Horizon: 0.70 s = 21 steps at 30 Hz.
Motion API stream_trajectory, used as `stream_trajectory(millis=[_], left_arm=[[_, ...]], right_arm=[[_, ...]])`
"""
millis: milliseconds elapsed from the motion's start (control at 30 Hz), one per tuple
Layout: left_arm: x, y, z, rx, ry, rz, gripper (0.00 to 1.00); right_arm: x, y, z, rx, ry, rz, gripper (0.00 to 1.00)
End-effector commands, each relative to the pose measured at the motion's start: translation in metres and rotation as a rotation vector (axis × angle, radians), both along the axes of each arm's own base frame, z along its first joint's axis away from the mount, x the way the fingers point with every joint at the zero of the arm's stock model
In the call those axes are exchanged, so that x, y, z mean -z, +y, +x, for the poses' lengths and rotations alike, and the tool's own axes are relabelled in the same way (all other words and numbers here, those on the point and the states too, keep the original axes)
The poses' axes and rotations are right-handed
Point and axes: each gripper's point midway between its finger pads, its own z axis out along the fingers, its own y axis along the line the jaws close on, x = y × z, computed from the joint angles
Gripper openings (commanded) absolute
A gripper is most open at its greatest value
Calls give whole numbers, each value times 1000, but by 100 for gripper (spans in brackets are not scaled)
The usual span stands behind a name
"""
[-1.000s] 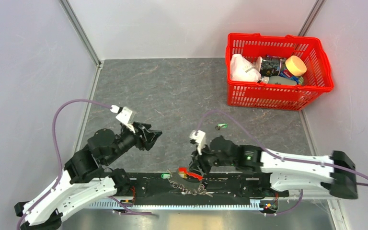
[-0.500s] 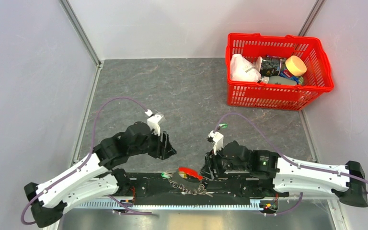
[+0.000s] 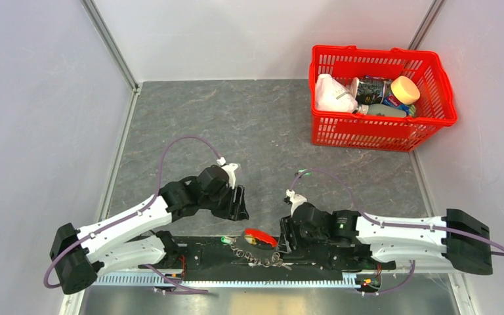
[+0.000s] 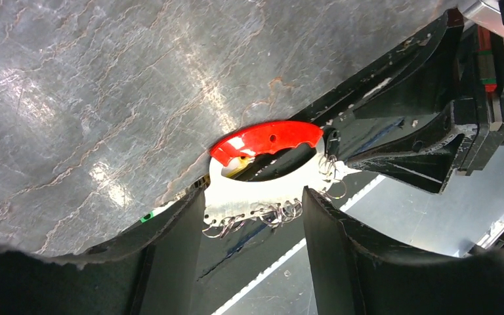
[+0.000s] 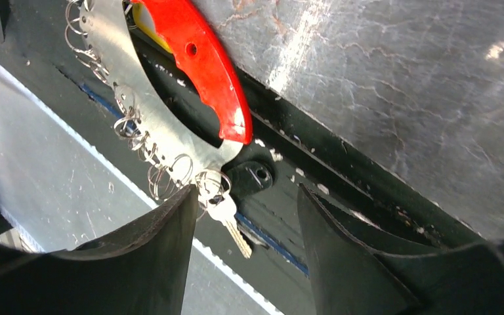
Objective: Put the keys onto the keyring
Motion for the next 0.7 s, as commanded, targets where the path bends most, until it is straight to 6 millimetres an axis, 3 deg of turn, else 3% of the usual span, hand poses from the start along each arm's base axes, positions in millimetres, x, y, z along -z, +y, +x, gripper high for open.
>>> stream_trajectory(millis=[0, 133, 333, 533, 667], left_arm=[[7, -7, 9, -55, -5, -25, 63], [15, -5, 14, -75, -23, -11, 63], [27, -2, 19, -86, -35, 27, 63], [43, -6, 18, -73, -16, 26, 63], [50, -6, 17, -68, -8, 23, 62]], right_arm=[[-6, 27, 13, 39, -24, 66, 65], [5, 38, 18, 43, -18, 35, 65], [6, 56, 24, 28, -39, 57, 64], [10, 57, 26, 19, -46, 48, 62], [8, 60, 27, 13, -57, 59, 55]])
